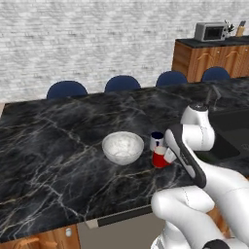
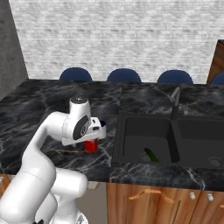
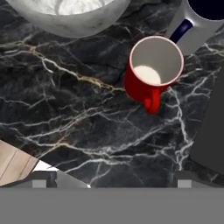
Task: Clear the mugs and bowl far away from the sink.
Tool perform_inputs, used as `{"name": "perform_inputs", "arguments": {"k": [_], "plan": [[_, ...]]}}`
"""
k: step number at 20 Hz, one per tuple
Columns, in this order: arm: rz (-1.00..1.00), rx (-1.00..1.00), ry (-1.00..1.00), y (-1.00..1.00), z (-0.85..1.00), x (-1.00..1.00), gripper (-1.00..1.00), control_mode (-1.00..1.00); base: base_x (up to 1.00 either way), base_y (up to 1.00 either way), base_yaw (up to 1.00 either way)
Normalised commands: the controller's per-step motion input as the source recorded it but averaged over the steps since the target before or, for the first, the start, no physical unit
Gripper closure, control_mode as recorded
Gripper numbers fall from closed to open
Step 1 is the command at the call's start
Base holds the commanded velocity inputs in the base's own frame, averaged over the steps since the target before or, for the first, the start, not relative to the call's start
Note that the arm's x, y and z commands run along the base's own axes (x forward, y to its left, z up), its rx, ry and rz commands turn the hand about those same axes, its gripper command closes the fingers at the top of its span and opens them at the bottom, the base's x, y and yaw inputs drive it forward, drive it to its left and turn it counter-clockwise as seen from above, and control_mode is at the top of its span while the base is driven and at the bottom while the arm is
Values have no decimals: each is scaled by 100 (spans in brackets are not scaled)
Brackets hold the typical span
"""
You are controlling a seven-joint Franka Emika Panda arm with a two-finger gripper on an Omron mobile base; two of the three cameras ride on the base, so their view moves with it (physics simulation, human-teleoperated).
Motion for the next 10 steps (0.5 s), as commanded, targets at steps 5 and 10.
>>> {"name": "perform_inputs", "arguments": {"k": [5,10], "plan": [[0,0,1,-2,-29,31,-100,-100,0,0,0],[0,0,0,0,-15,42,-100,-100,0,0,0]]}}
